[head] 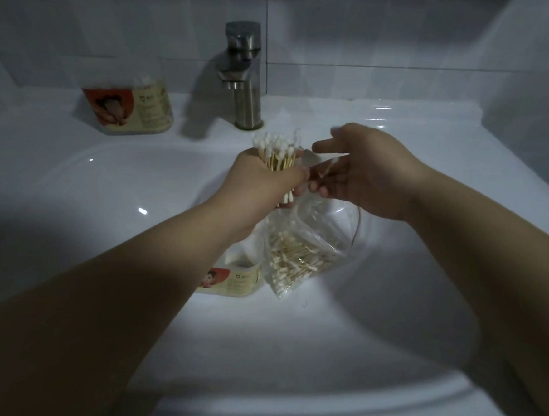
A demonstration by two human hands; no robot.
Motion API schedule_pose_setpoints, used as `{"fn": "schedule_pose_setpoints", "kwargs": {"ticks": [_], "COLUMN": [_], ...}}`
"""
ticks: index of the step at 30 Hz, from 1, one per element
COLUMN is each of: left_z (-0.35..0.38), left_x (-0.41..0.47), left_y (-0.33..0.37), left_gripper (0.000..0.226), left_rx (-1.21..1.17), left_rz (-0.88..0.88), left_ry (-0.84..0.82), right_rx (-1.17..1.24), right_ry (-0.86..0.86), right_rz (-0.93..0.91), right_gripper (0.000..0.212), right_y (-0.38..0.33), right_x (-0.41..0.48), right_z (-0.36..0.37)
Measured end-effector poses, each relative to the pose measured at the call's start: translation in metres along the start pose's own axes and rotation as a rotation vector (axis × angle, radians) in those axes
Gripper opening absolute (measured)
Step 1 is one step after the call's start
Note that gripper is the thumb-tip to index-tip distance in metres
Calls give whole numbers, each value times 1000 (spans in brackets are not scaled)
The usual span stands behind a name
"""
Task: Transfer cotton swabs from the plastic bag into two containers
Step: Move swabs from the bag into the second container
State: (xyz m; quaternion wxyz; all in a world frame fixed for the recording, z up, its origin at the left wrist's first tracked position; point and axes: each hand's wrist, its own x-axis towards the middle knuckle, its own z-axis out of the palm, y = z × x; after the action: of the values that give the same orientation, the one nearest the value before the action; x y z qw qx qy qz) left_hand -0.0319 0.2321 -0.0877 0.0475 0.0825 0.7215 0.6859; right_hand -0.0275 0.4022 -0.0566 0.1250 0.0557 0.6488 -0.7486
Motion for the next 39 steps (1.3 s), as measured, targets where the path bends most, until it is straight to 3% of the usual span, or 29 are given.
{"fn": "schedule_pose_setpoints", "kwargs": {"ticks": [3,7,16,25,30,34,36,39], "left_z": [-1,-1,-2,1,2,2,2,3], "left_x": [0,0,4,0,-1,0,-1,-3], "left_y": [0,-1,-7,-5,-4,-4,-3,-4], "left_gripper": [21,23,13,8,7,23,18,14], "left_rx": [-7,0,6,-235,-185,-162,-162,-167], "left_rz": [-4,9,-3,-144,-117,-102,-110,-132], "left_ry": [19,31,69,-118,-115,-120,-141,-169], "right_rx": [131,-23,-224,-198,-282,-282,-311,-425], "right_ry": [-11,-7,31,29,-12,110,140,148], "right_rz": [-9,-44,-145,-132,-137,-245,-301,-357], "right_gripper": [28,44,20,11,16,21,30,24], "right_y": [-2,3,3,5,7,6,5,5], "right_x": [-1,0,1,3,3,5,5,3], "right_z": [0,-3,-4,-3,-4,-4,-5,-3]}}
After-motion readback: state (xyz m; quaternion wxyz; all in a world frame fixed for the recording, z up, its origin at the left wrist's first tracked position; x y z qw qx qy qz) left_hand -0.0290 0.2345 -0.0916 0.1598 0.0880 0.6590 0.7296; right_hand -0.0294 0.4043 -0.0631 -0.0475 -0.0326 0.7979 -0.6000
